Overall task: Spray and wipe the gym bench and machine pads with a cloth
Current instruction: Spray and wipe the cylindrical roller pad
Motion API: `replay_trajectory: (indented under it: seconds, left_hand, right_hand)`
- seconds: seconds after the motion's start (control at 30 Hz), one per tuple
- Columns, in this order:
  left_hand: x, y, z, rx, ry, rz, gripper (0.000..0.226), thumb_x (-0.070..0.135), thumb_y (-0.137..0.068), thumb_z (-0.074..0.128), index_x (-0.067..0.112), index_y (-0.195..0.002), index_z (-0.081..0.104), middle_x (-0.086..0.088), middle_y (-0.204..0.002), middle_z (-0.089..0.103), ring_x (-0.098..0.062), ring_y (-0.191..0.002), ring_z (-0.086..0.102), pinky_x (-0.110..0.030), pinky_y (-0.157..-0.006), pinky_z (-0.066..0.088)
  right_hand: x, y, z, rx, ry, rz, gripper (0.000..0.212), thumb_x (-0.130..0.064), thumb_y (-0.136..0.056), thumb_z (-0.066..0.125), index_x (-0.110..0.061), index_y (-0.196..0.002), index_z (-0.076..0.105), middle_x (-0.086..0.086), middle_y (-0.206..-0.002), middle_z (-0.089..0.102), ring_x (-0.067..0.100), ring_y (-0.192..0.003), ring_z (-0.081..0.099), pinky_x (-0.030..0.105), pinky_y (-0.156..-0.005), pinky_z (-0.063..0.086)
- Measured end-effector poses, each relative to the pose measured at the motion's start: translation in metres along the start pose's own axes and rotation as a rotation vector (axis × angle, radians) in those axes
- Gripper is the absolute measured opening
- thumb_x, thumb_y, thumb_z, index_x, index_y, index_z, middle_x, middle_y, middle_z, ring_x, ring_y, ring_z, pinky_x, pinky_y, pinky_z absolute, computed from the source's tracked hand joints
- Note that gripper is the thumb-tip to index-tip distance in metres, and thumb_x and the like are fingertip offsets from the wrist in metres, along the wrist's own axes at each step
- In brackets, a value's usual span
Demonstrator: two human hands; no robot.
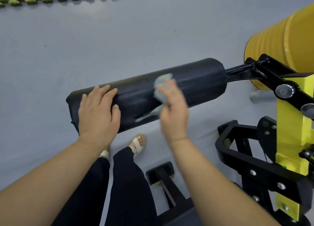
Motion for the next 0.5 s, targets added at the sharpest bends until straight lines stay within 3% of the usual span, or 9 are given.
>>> replay_trajectory:
  seconds: [0.1, 0.17, 0.27, 0.37, 0.5]
  left_hand:
    - [-0.023, -0.003, -0.007, 0.004, -0.098, -0.090, 0.052, 0.027, -0.084, 0.035, 0.004, -0.128, 0.053, -0.016, -0.137, 0.048, -0.036, -0.133, 0.036, -0.053, -0.111, 0.020]
    - [-0.040, -0.004, -0.009, -0.022, -0.096, -0.156, 0.048, 0.027, -0.091, 0.036, 0.005, -0.132, 0.049, -0.015, -0.141, 0.043, -0.034, -0.135, 0.032, -0.050, -0.113, 0.019]
    - [-0.051, 0.000, -0.011, -0.024, 0.006, -0.179, 0.042, 0.019, -0.096, 0.042, 0.007, -0.137, 0.045, -0.010, -0.143, 0.039, -0.029, -0.135, 0.028, -0.041, -0.114, 0.022]
    - [-0.055, 0.000, -0.018, 0.031, 0.122, -0.216, 0.040, 0.015, -0.096, 0.040, 0.006, -0.134, 0.046, -0.008, -0.140, 0.039, -0.023, -0.130, 0.033, -0.032, -0.109, 0.025]
    - [-0.065, 0.001, -0.028, 0.109, 0.307, -0.272, 0.038, 0.010, -0.096, 0.037, 0.005, -0.134, 0.045, -0.009, -0.139, 0.040, -0.017, -0.129, 0.036, -0.016, -0.103, 0.022]
  right_hand:
    - [0.051, -0.068, -0.057, 0.137, 0.241, 0.196, 0.043, 0.011, -0.081, 0.040, -0.004, -0.112, 0.065, 0.004, -0.125, 0.056, 0.013, -0.128, 0.042, 0.039, -0.113, 0.026]
    - [0.080, -0.095, -0.068, 0.055, 0.443, 0.388, 0.043, 0.007, -0.086, 0.040, -0.011, -0.117, 0.064, 0.006, -0.130, 0.056, 0.022, -0.127, 0.046, 0.025, -0.107, 0.029]
    - [0.087, -0.095, -0.040, -0.103, 0.668, 0.532, 0.050, 0.006, -0.086, 0.037, -0.020, -0.121, 0.062, 0.006, -0.129, 0.055, 0.029, -0.118, 0.050, 0.032, -0.089, 0.042]
    - [0.056, -0.080, 0.010, -0.216, 0.707, 0.444, 0.053, 0.004, -0.088, 0.038, -0.024, -0.129, 0.056, 0.001, -0.134, 0.052, 0.024, -0.121, 0.046, 0.029, -0.092, 0.036]
    - [-0.002, -0.041, 0.093, -0.407, 0.575, 0.243, 0.045, 0.001, -0.089, 0.041, -0.018, -0.128, 0.056, 0.003, -0.130, 0.054, 0.022, -0.119, 0.046, 0.023, -0.089, 0.028]
Point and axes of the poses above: each hand's wrist, its own y-axis away from the middle knuckle, its own z-axis out of the palm, x = y × z, the point moved 10 cm from there along -y, towards the middle knuckle
